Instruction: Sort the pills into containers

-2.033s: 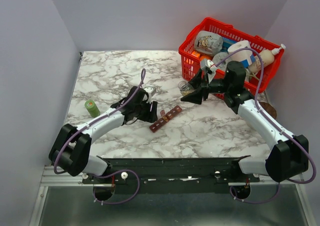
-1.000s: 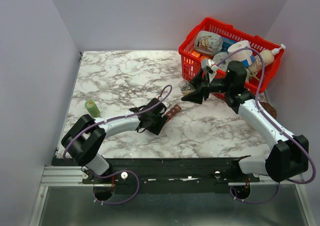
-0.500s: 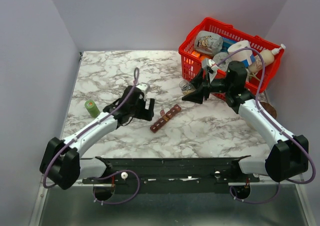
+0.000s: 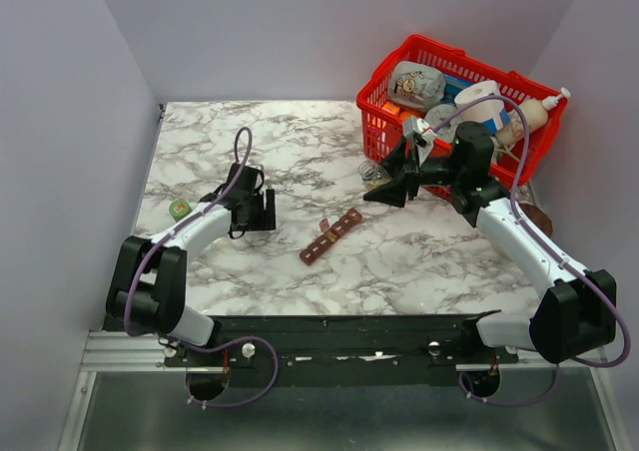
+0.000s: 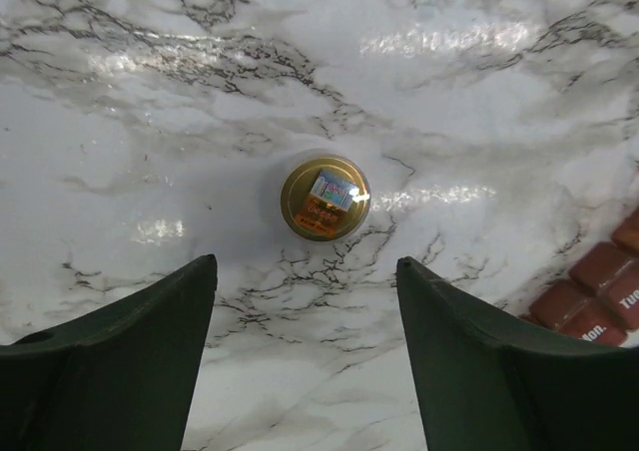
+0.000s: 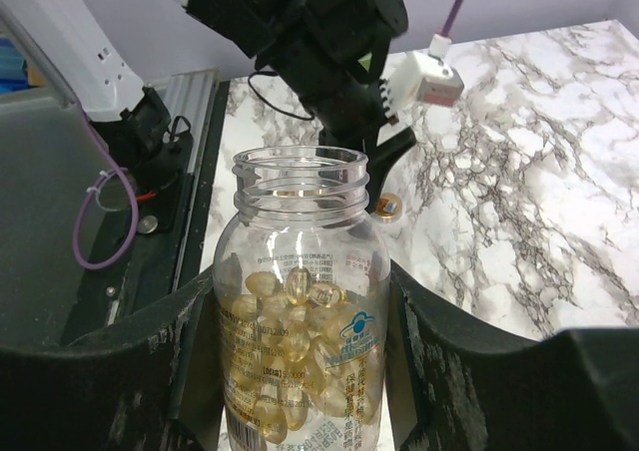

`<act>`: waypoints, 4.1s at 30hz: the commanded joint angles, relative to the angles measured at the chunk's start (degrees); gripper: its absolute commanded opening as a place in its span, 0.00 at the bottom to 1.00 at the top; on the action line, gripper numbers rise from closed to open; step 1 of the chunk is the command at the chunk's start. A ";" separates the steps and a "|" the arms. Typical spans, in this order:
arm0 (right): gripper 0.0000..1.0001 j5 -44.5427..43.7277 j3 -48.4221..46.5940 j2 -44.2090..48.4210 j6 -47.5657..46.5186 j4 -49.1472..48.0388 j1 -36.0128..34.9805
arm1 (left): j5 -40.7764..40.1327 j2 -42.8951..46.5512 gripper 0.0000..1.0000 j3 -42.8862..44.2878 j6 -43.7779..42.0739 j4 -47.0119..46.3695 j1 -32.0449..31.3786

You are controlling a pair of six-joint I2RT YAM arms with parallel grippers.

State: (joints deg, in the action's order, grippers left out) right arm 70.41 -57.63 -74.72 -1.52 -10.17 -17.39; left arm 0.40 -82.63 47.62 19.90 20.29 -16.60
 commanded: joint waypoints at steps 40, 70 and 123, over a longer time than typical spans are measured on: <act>0.09 0.78 0.59 -0.78 -4.89 2.61 0.34 | -6.57 -8.09 0.17 10.83 -1.18 6.16 -6.43; 0.09 -11.17 -1.70 -0.78 -24.06 17.82 -6.78 | 48.63 5.73 0.12 24.19 32.12 -11.57 -5.99; 0.08 -23.39 -5.83 -1.48 -21.77 21.07 -10.65 | 30.10 -3.59 0.10 39.91 13.16 19.95 -18.55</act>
State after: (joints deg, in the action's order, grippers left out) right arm 49.67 -60.88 -75.57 -23.35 11.31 -27.18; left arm 34.57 -83.79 83.37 38.89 30.41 -32.77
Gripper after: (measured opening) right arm 0.606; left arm 0.466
